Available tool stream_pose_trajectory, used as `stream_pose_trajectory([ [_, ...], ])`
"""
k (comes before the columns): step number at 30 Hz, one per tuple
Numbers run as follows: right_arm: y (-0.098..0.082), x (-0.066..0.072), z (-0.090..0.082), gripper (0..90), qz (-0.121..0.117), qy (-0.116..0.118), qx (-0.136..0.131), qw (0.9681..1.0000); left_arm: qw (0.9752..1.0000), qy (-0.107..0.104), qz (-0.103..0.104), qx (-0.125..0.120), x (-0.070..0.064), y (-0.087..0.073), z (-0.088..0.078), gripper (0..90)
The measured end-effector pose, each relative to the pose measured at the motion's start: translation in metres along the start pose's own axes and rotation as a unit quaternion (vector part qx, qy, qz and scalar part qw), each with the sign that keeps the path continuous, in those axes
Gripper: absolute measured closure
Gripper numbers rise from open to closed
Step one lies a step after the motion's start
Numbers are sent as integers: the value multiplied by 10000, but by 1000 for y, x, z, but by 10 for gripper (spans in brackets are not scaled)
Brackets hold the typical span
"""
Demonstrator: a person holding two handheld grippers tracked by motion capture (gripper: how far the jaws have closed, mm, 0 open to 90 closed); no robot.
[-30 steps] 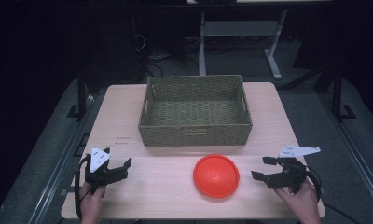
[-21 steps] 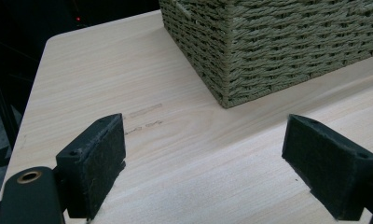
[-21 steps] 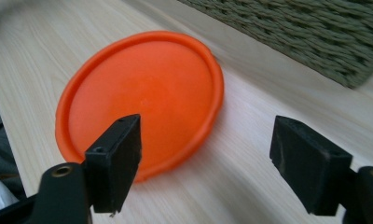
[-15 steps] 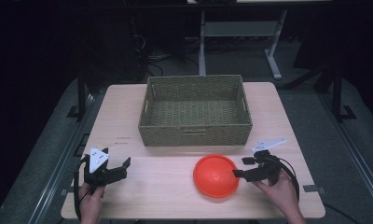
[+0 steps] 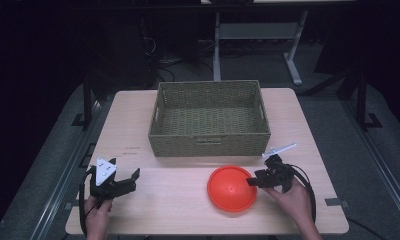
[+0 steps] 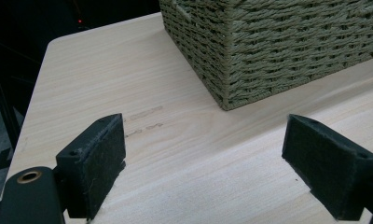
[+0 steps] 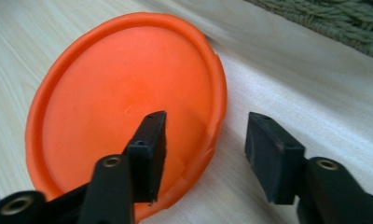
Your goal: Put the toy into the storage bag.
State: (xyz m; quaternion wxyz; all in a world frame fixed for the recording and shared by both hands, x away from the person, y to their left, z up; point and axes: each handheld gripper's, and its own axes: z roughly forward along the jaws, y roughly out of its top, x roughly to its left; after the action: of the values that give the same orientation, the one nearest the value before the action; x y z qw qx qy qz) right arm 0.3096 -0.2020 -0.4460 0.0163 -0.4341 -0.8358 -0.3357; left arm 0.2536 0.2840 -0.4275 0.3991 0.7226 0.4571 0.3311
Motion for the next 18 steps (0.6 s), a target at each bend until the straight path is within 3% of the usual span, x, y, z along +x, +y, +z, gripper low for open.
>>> stream_pose_trajectory([
  [13,-1,-1,6,564,127,39,100,9999,10000,-19,8,-3,0,0,0,129],
  [18,-4,-4,9,567,284,44,160,9995,10000,-32,26,19,0,1,0,128],
])
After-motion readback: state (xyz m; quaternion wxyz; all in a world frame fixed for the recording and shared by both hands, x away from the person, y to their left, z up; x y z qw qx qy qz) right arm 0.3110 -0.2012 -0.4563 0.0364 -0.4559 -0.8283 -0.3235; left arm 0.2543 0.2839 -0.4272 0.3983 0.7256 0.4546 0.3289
